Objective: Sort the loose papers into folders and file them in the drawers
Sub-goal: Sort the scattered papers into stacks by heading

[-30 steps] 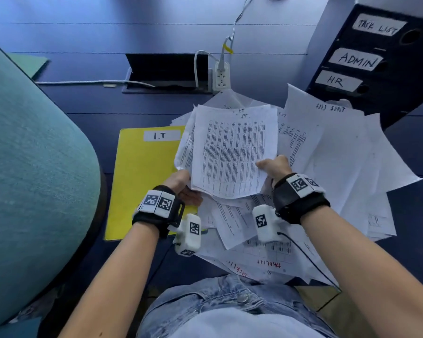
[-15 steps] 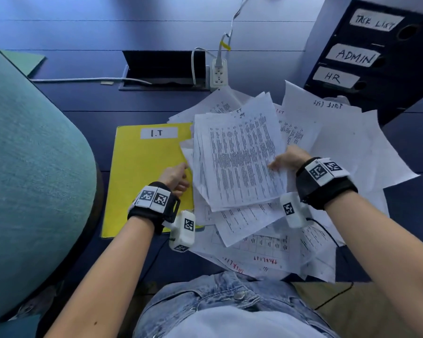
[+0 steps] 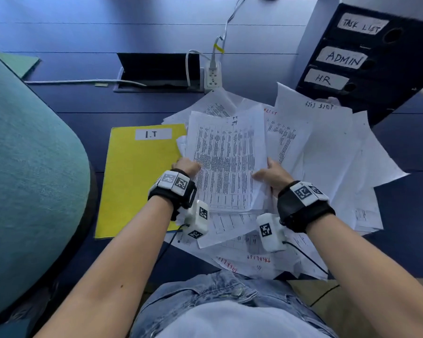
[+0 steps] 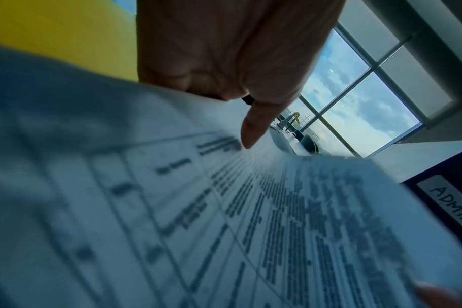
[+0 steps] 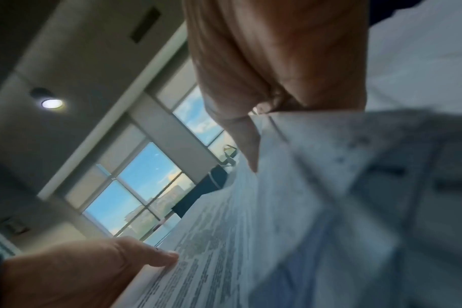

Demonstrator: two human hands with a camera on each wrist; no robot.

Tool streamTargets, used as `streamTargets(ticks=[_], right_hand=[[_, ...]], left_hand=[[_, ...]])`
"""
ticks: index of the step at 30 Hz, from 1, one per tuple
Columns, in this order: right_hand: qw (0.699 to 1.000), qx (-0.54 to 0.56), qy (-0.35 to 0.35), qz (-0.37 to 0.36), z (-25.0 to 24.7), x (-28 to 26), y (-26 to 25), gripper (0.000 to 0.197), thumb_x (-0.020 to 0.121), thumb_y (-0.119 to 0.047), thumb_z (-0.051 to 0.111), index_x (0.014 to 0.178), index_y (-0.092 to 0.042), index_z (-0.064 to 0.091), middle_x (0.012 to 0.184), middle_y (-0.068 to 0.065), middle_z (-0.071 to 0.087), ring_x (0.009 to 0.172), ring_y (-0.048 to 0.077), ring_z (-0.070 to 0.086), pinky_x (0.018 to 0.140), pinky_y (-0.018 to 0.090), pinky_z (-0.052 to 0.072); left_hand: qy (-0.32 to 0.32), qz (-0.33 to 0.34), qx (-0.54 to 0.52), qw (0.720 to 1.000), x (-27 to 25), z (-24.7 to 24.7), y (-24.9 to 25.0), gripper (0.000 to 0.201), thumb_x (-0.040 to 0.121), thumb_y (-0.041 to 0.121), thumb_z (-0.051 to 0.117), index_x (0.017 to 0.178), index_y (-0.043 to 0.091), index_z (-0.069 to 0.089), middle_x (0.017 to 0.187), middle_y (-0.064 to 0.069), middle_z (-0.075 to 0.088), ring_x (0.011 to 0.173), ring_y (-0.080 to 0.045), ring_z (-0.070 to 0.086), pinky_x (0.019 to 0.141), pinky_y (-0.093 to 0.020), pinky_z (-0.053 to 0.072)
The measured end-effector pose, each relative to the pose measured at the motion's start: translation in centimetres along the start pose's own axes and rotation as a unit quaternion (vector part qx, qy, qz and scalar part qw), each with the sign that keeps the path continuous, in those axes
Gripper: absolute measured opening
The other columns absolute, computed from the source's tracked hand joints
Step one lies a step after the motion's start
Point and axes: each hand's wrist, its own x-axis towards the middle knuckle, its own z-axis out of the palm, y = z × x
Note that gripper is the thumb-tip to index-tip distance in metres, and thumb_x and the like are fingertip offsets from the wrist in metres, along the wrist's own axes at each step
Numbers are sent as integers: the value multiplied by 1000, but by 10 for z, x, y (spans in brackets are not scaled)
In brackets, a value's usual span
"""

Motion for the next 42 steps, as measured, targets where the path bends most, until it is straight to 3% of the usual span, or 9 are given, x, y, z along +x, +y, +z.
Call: streamTargets(ticks=[5, 10, 14, 21, 24, 28, 34, 39, 42], right_hand=[[976, 79, -31, -201, -23, -47, -49, 37, 87, 9, 51, 109, -21, 47, 106, 3, 60, 99, 18, 61, 87, 32, 52], [897, 98, 119, -414, -45, -82, -104, 30, 89, 0, 55, 111, -19, 46, 106, -4, 57, 94, -4, 60, 80, 18, 51], [831, 177, 225, -476, -50, -86, -118, 56, 88, 0, 56, 135, 4, 26, 114, 2, 51, 102, -6, 55, 86, 15, 46], [868, 240, 224, -372, -37, -75, -72, 52, 79, 0, 70, 119, -12, 38, 111, -5, 56, 97, -7, 59, 83, 15, 48], [908, 219, 194, -301, -26, -64, -53, 46, 79, -5, 72, 114, -15, 45, 104, -8, 60, 86, -12, 61, 76, 10, 48], [936, 111, 220, -253, -24, -50, -44, 17, 82, -16, 71, 93, -16, 57, 87, -2, 63, 77, 7, 61, 72, 25, 49], [958, 52, 240, -150, -30, -20, -36, 21, 83, -16, 67, 72, -8, 51, 70, 5, 51, 66, 16, 48, 61, 20, 40], [976, -126, 176, 29, -11, 2, 0, 10, 83, -18, 61, 79, -10, 56, 94, 13, 58, 100, 28, 55, 82, 31, 39], [971, -138, 182, 72, 0, 3, 7, 42, 83, -20, 62, 117, -3, 44, 128, 19, 46, 121, 36, 42, 98, 37, 35]], left_hand=[[-14, 50, -206, 977, -19, -15, -1, 122, 58, 80, 59, 138, -9, 32, 137, -24, 44, 125, -32, 46, 99, -44, 40], [88, 341, -481, 803, -66, -66, 58, 35, 82, 18, 65, 114, 5, 55, 100, 3, 67, 91, -12, 63, 81, -31, 53], [151, 463, -444, 752, -95, -91, 92, 26, 72, 28, 64, 96, 19, 57, 94, 3, 65, 92, -18, 60, 91, -45, 49], [67, 375, -467, 798, -85, -56, 66, 75, 52, 32, 87, 112, 6, 52, 97, 1, 67, 88, -7, 65, 76, -23, 53], [58, 344, -422, 837, -76, -42, 58, 49, 76, -4, 70, 119, -6, 47, 92, 2, 66, 78, 1, 65, 72, -18, 51], [137, 322, -330, 877, -69, -37, 57, 27, 90, 4, 56, 116, -3, 53, 96, -5, 62, 85, -12, 60, 81, -29, 50], [165, 243, -264, 919, -40, -38, 54, 25, 86, 11, 59, 111, 6, 57, 105, -11, 66, 96, -26, 63, 88, -36, 52], [162, 103, -170, 967, -16, -10, 21, 40, 88, 14, 59, 126, 5, 52, 124, -14, 59, 115, -31, 56, 97, -34, 44], [150, 47, -132, 979, -8, 2, 3, 40, 90, 14, 56, 126, 0, 49, 128, -18, 55, 118, -35, 51, 96, -34, 40]])
